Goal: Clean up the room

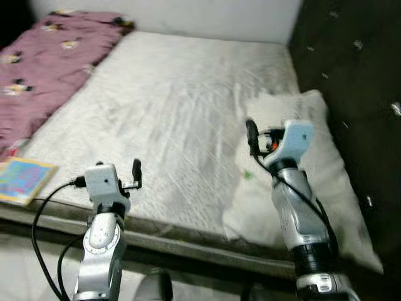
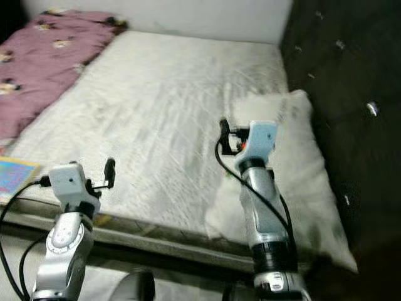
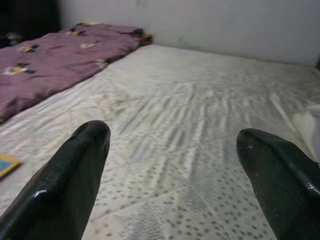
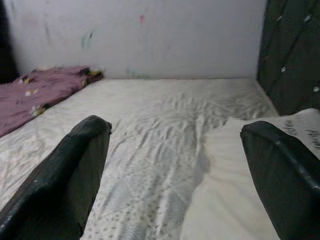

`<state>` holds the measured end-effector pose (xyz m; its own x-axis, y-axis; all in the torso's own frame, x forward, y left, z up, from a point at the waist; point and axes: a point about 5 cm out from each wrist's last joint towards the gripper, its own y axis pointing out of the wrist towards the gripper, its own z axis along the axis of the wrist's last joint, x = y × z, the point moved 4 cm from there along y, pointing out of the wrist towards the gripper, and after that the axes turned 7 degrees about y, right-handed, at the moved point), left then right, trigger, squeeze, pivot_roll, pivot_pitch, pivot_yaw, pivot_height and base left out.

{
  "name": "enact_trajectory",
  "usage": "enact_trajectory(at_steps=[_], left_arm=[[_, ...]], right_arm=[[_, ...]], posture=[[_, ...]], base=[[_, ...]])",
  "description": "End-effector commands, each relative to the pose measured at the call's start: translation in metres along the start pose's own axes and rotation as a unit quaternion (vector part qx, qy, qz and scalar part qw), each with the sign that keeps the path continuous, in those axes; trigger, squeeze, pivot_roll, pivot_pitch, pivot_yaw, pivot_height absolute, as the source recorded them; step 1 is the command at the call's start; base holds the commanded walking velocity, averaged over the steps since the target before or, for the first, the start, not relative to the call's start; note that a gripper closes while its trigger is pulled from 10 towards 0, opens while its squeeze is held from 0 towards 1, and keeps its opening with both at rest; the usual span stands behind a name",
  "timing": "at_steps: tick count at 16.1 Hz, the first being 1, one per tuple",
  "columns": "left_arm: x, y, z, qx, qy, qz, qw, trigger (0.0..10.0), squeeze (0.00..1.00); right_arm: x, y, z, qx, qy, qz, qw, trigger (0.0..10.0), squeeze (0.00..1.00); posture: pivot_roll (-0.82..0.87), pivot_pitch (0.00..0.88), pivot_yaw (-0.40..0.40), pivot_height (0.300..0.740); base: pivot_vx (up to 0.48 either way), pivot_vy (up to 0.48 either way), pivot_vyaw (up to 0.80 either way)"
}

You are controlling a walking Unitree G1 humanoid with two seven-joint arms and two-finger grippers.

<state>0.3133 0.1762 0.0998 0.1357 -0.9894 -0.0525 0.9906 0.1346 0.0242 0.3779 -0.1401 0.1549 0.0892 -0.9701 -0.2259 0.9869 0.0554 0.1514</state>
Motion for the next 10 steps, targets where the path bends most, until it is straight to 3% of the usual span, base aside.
enact_trajectory(at_steps=[1, 6, 10], left_arm=[[0.000, -0.002, -0.002, -0.008, -0.001, 0.005, 1.000, 10.0, 0.00], [0.011, 0.000, -0.003, -0.017, 0.024, -0.019, 0.999, 10.0, 0.00], [-0.003, -0.008, -0.008, -0.028, 0.019, -0.006, 0.999, 10.0, 0.00]], right_arm=[[0.005, -0.002, -0.001, -0.005, 0.001, -0.008, 1.000, 10.0, 0.00], [0.008, -0.013, -0.009, -0.016, -0.002, -0.016, 1.000, 10.0, 0.00], [0.011, -0.029, -0.028, -0.054, -0.015, -0.009, 0.998, 10.0, 0.00]], posture=[[0.06, 0.000, 0.013, 0.730], [0.04, 0.000, 0.038, 0.740], [0.06, 0.000, 0.000, 0.740]], base=[[0.000, 0.000, 0.00], [0.000, 0.000, 0.00], [0.000, 0.000, 0.00]])
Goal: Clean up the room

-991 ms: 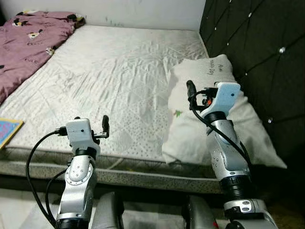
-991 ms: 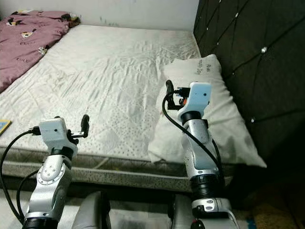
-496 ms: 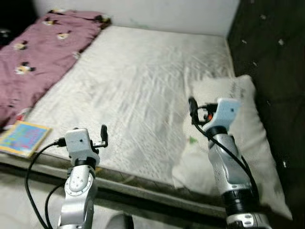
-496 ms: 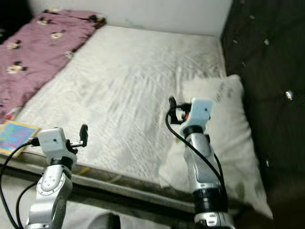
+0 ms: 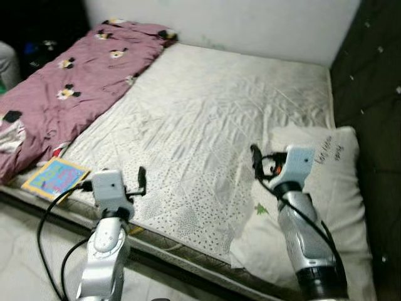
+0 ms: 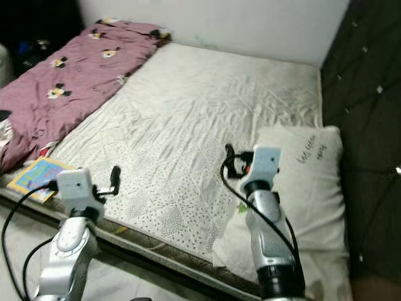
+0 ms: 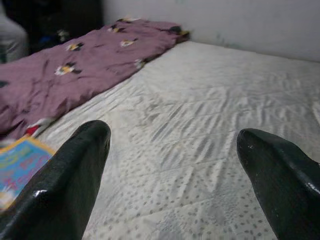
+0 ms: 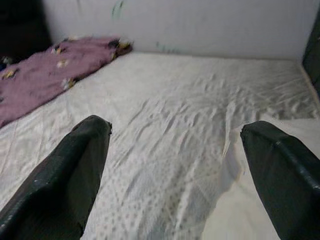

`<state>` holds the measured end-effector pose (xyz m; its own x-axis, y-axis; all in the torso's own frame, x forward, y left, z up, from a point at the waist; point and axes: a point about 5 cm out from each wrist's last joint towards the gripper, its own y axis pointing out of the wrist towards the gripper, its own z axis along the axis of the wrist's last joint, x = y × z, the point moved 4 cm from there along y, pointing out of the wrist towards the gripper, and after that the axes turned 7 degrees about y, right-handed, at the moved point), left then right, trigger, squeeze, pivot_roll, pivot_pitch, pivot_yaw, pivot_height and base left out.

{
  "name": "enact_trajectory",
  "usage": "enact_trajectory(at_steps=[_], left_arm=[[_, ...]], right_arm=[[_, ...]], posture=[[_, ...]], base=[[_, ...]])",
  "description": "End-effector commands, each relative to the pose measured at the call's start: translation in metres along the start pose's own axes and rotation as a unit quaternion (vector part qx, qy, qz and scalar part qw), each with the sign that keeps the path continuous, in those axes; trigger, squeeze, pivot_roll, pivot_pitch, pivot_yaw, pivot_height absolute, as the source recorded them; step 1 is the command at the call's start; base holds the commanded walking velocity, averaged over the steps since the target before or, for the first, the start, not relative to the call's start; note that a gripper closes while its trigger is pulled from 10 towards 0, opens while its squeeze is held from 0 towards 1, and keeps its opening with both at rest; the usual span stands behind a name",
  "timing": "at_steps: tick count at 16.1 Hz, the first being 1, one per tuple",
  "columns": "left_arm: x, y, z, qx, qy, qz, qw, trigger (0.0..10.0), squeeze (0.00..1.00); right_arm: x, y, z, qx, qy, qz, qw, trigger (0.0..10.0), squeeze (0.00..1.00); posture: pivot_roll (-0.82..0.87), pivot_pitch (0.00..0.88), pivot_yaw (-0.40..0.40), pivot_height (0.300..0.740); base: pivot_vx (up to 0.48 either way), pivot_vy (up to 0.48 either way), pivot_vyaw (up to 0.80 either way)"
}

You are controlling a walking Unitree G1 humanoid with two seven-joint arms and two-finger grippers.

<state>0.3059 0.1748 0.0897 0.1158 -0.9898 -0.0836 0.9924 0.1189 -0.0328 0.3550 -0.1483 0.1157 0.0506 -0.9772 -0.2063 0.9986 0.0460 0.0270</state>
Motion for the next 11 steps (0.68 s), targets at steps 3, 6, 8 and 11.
enact_trajectory(at_steps=[3, 6, 8, 11], left_arm=[[-0.0045, -0.0079, -0.0048, -0.009, 0.003, 0.010, 1.000, 10.0, 0.00], [0.0031, -0.0068, -0.0060, -0.015, -0.009, 0.003, 1.000, 10.0, 0.00], [0.0042, -0.0030, -0.0029, -0.010, -0.011, -0.001, 1.000, 10.0, 0.00], [0.0035, -0.0006, -0.0015, -0.009, -0.016, 0.002, 1.000, 10.0, 0.00]], right_arm=[[-0.0023, -0.0078, -0.0032, -0.006, -0.006, 0.005, 1.000, 10.0, 0.00], [-0.0050, -0.0072, -0.0016, -0.009, -0.011, -0.001, 1.000, 10.0, 0.00], [-0.0047, -0.0067, -0.0034, -0.016, 0.002, -0.003, 1.000, 10.0, 0.00], [-0.0052, -0.0060, -0.0019, -0.013, -0.007, 0.000, 1.000, 10.0, 0.00]], posture=[[0.06, 0.000, -0.005, 0.740], [0.04, 0.000, 0.003, 0.740], [0.03, 0.000, 0.004, 0.740], [0.03, 0.000, 0.004, 0.740]], base=[[0.000, 0.000, 0.00], [0.000, 0.000, 0.00], [0.000, 0.000, -0.68], [0.000, 0.000, -0.80]])
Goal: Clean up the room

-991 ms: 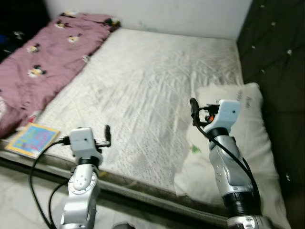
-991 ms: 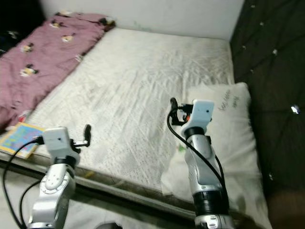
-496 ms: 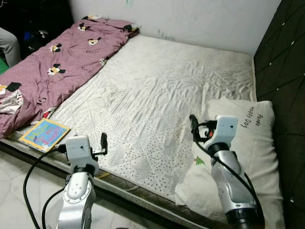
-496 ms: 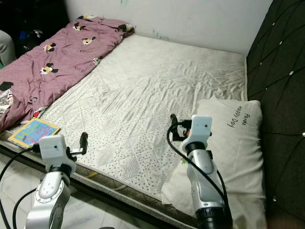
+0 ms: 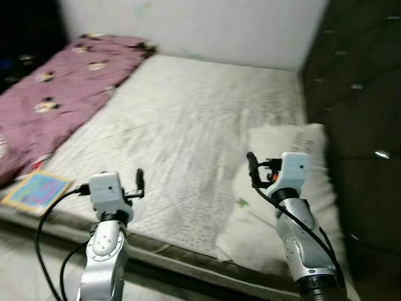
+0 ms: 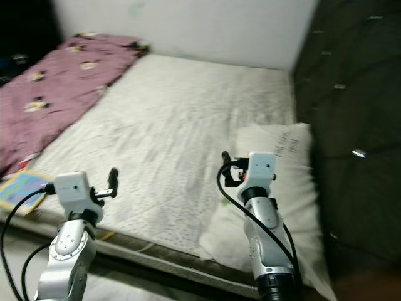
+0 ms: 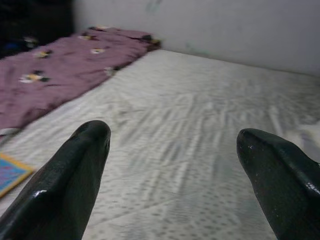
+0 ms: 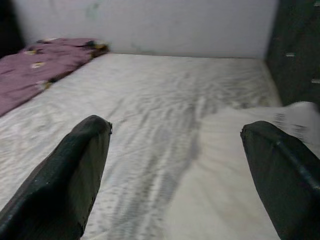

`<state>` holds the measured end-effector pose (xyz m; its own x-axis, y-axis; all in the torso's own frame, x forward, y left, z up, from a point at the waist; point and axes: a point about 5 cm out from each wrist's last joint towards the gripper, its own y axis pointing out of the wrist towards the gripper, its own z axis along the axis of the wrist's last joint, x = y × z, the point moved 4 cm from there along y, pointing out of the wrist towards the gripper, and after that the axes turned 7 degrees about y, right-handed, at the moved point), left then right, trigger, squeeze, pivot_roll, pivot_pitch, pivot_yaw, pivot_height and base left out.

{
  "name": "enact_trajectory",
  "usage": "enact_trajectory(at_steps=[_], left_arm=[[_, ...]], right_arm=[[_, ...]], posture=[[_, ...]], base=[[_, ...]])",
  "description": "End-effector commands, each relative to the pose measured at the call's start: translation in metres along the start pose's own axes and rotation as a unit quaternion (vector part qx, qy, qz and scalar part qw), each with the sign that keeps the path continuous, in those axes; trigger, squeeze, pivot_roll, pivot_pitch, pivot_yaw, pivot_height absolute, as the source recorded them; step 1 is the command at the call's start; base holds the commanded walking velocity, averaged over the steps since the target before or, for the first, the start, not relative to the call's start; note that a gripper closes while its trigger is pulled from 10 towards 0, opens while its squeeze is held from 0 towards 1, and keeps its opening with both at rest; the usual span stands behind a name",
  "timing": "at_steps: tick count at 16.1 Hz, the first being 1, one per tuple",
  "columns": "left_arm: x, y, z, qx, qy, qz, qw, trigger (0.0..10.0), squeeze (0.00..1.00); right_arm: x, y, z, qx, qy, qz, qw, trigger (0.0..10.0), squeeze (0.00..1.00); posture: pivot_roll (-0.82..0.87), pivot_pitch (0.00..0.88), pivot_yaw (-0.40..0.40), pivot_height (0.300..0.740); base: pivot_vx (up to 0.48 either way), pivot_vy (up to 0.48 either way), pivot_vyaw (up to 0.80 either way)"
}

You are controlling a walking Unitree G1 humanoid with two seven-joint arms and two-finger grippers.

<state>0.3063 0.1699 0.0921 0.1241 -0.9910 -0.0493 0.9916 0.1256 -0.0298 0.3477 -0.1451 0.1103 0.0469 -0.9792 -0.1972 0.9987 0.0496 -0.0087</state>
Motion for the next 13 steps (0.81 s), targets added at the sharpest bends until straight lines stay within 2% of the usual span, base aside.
enact_trajectory(at_steps=[1, 6, 13], left_arm=[[-0.0014, 0.0003, -0.0040, -0.011, -0.001, 0.000, 1.000, 10.0, 0.00], [0.0006, 0.0015, -0.0016, -0.007, -0.008, -0.001, 1.000, 10.0, 0.00], [0.0053, 0.0035, 0.0019, -0.005, -0.021, -0.004, 1.000, 10.0, 0.00]], right_arm=[[-0.0030, 0.0026, 0.0047, 0.005, -0.005, 0.002, 1.000, 10.0, 0.00], [-0.0050, 0.0060, 0.0066, 0.005, -0.010, 0.005, 1.000, 10.0, 0.00], [-0.0059, 0.0097, 0.0099, 0.009, -0.024, 0.011, 1.000, 10.0, 0.00]], posture=[[0.03, 0.000, 0.002, 0.740], [0.03, 0.000, -0.002, 0.740], [0.03, 0.000, -0.010, 0.740]], base=[[0.000, 0.000, -0.80], [0.000, 0.209, -0.69], [0.000, 0.294, 0.00]])
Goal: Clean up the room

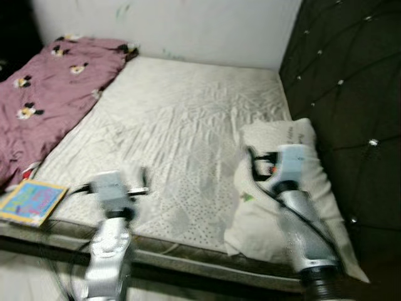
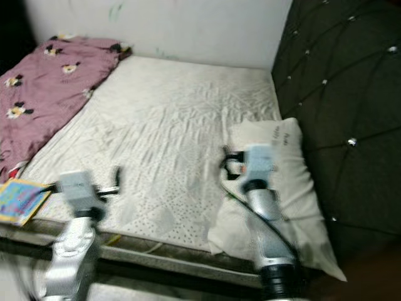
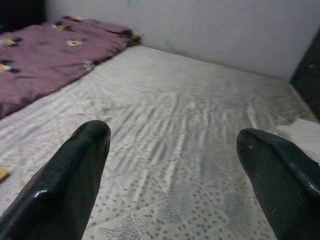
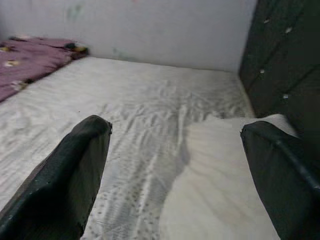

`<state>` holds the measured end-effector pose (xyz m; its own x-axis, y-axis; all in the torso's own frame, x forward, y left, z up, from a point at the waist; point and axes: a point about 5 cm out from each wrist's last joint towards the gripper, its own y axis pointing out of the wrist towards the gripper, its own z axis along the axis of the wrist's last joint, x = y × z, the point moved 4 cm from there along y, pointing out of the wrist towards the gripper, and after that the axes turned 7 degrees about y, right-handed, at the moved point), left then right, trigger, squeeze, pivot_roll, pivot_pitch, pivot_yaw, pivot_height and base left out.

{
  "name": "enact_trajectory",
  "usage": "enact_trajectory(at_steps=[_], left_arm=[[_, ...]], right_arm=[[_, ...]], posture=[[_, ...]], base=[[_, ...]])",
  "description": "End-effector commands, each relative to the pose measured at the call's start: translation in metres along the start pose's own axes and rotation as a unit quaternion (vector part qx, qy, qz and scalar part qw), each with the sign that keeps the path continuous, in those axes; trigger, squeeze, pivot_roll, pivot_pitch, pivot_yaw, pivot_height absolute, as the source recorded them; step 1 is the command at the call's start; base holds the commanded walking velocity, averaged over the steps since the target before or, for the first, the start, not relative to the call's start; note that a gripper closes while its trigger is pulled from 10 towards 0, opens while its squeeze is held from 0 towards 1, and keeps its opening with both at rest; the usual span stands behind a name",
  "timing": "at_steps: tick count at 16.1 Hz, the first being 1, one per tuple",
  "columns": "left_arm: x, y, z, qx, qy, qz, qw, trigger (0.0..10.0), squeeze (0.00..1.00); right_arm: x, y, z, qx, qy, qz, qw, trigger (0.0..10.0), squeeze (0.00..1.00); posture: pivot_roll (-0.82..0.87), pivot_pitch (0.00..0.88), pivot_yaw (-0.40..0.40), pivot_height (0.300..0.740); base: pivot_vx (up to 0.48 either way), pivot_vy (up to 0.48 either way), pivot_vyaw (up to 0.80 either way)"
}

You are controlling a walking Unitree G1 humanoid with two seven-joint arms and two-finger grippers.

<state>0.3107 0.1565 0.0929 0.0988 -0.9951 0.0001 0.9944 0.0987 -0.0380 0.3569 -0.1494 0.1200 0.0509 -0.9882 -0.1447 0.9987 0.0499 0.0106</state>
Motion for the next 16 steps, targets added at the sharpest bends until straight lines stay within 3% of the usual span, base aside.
enact_trajectory(at_steps=[1, 11, 13, 16], left_arm=[[-0.008, 0.001, 0.001, -0.002, 0.003, 0.010, 1.000, 10.0, 0.00], [-0.008, 0.003, 0.003, 0.005, 0.001, 0.009, 1.000, 10.0, 0.00], [-0.005, 0.001, 0.011, 0.032, 0.008, -0.005, 0.999, 10.0, 0.00], [-0.002, 0.000, 0.012, 0.030, -0.007, -0.028, 0.999, 10.0, 0.00]], right_arm=[[-0.009, 0.001, -0.001, -0.001, 0.002, 0.009, 1.000, 10.0, 0.00], [-0.011, 0.003, 0.000, 0.004, -0.004, 0.017, 1.000, 10.0, 0.00], [-0.013, 0.003, -0.001, 0.005, -0.006, 0.020, 1.000, 10.0, 0.00], [-0.014, 0.004, 0.000, 0.008, -0.012, 0.024, 1.000, 10.0, 0.00]], posture=[[0.03, 0.000, -0.010, 0.740], [0.03, 0.000, -0.009, 0.740], [0.03, 0.000, -0.007, 0.740], [0.03, 0.000, -0.007, 0.740]], base=[[0.000, 0.326, 0.00], [0.000, 0.378, 0.00], [0.000, 0.000, 0.00], [0.000, 0.000, 0.00]])
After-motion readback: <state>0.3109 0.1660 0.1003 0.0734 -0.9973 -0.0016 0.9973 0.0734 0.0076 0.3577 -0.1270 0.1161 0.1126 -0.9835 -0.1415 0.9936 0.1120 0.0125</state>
